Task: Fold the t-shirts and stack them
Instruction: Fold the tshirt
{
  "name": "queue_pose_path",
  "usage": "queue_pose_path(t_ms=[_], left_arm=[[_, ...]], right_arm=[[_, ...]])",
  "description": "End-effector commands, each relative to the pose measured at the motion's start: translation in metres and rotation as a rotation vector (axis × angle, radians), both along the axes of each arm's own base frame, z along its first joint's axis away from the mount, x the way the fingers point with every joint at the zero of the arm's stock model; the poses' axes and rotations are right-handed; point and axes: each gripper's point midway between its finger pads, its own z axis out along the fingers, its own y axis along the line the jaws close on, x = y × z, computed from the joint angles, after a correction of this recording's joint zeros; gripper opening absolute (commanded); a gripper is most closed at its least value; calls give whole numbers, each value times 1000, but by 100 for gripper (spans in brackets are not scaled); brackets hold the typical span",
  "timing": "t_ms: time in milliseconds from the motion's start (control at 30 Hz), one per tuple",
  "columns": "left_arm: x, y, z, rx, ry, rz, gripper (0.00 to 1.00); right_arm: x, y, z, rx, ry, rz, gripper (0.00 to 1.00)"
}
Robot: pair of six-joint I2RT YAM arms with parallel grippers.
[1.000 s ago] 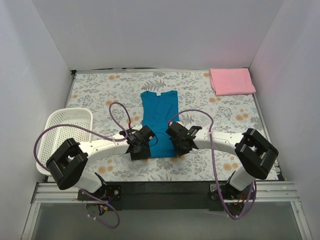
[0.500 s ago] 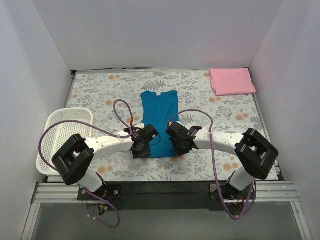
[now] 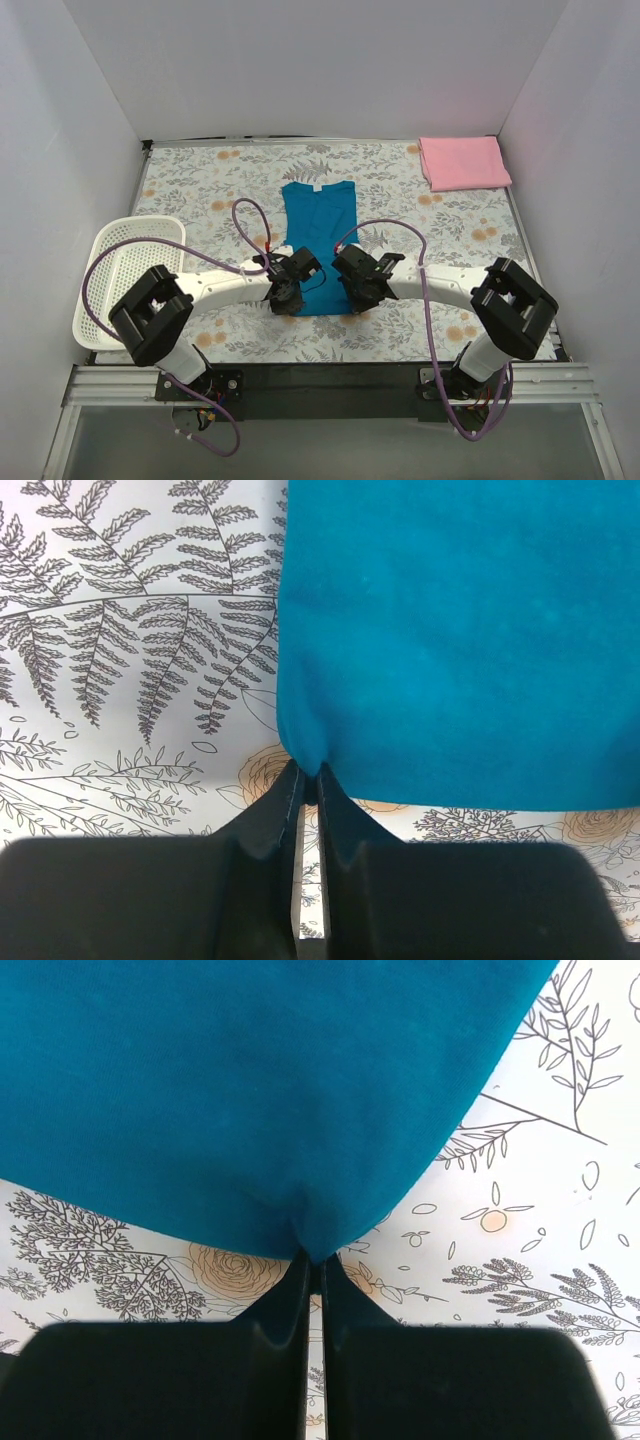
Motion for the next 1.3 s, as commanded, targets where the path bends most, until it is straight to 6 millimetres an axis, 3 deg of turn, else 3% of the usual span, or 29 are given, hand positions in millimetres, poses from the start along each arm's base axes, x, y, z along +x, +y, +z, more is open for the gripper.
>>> queue_pose_path(t_ms=[0,133,333,367,467,533,667,700,733,833,1067,1267], left_arm=[[-24,15,-19,79,92,-20,0],[-47,9,-5,62,119,-45,0],[-126,16,25,66,185,-111,0],[-151,20,24,71,230,-107,0],[-185,26,30,44,279,-115,0],[-188,25,36,13,278,-93,0],[-165,6,68,-53,171,-95,0],[-155,2,76,-59,125,-112,0],[-147,-8,90,-92,94,-116,0],[-119,-13,108,-109,24,-118,0],[-47,-17,135,-238,-108,-41,0],[-12,-24,148,-270,-163,-32,0]], right_arm=[[-40,-28,-37,-120,139,60,1],[-63,-24,-21,-106,165,116,1],[-142,-32,4,-90,294,200,1],[-161,-35,8,-91,325,240,1],[-184,-40,16,-64,355,242,1],[-187,-43,25,-43,358,246,1],[-164,-34,51,-19,265,247,1],[-155,-22,66,15,231,249,1],[-145,-23,70,5,193,258,1],[-117,-10,96,35,120,252,1],[-56,4,134,115,20,205,1],[-25,15,153,152,-5,218,1]])
